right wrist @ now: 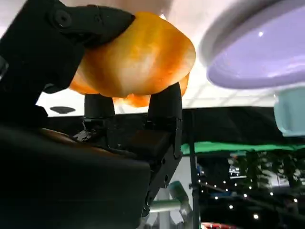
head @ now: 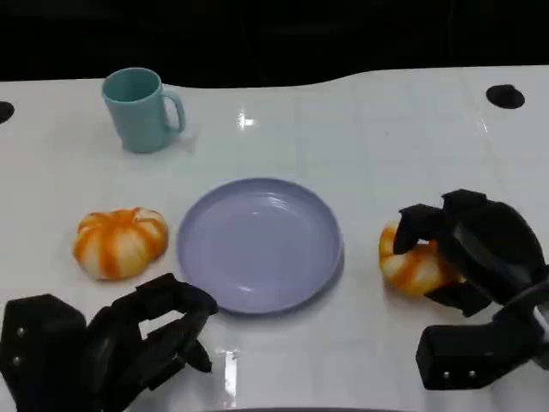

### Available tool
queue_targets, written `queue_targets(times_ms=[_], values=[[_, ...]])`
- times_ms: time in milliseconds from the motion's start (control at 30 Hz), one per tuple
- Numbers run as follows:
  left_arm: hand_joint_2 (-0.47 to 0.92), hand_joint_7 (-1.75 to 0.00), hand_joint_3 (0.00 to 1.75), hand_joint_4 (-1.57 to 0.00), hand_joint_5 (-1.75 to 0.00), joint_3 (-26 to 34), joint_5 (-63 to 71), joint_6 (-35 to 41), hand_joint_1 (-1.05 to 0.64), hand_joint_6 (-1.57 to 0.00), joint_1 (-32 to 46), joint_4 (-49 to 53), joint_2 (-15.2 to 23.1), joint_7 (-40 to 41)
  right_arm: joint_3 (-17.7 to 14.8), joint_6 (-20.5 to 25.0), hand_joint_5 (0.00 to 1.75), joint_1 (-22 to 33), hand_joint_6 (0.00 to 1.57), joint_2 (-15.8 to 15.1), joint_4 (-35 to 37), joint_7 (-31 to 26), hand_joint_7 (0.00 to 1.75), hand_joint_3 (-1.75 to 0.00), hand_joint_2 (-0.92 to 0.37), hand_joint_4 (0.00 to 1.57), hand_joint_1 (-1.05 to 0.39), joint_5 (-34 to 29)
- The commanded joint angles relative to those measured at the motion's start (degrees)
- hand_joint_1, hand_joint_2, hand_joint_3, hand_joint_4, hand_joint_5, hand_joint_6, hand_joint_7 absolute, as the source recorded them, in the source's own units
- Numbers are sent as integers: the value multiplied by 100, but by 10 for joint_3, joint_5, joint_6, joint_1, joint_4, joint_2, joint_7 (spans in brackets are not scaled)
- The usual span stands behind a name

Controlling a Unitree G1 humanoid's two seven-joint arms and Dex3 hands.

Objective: Grasp the bread from the table and place it into the plate.

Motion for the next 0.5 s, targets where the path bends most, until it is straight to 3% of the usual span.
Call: queue_targets(times_ms=[33, 300, 500], values=[[92, -128, 45, -62, -172, 0, 4, 1, -45, -63, 1, -5, 3, 6, -20, -10, 175, -11, 82, 5, -18, 8, 162, -138, -25, 98, -5, 35], [92, -129, 44, -62, -173, 1, 8, 3, -45, -63, -2, -3, 3, 6, -39, -4, 175, -19, 80, 42, -92, 110, 166, -133, -25, 100, -3, 111], [92, -130, 45, -59, -174, 0, 7, 3, -44, -62, 0, -5, 3, 4, -25, -13, 175, -53, 76, 82, -69, 151, 174, -131, -24, 100, -6, 118]])
